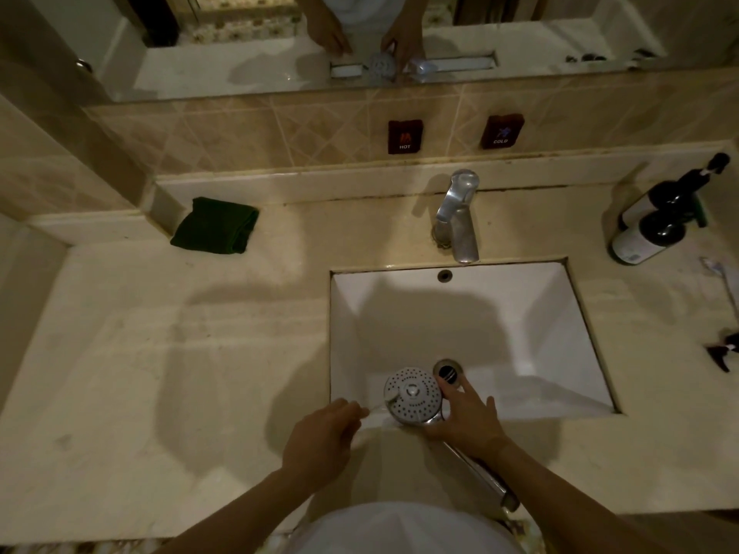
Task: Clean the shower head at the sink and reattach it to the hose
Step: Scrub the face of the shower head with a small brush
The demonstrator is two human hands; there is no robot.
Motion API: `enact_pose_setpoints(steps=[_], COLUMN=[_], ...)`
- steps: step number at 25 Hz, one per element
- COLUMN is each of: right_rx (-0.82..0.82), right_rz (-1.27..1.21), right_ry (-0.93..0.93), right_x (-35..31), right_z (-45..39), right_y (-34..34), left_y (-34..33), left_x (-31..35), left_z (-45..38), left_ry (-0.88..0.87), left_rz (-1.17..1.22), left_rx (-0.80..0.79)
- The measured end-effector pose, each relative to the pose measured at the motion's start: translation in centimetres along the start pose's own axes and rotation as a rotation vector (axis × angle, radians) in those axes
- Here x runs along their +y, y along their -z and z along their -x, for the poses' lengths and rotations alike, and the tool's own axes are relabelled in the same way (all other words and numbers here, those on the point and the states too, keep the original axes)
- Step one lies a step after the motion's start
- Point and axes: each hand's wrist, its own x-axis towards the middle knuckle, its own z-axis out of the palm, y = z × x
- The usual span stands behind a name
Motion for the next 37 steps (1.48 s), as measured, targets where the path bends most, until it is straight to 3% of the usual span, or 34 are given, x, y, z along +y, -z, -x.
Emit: enact_pose_setpoints(steps=[12,15,24,27,37], right_rx=[-0.013,-0.004,-0.027,-0.031,0.004], right_rz=[-0.069,-0.074,-0.104,-0.107,-0.12], right_ry=[-0.034,-0.039,-0.048,-0.053,-0.027], right_x=[-0.5,-0.7,-0.8,-0.8,-0.7], right_z=[0.2,0.5,0.3,0.4,0.6], right_y=[0.1,0.3,0.2,0.2,0.3], left_y=[-0.9,-1.1,-1.2,-1.3,-0.1], left_x=[1.4,2.3,2.2,1.9,0.8], left_z=[0.9,1.5,1.7,2.0,0.1], left_ry=[0.071,-0.01,0.091,0.015,0.077], left_rz=[-0.021,-0.047,0.025,-0.02,0.036], left_rx=[0.037,-0.014,0.041,-0.015,0.063])
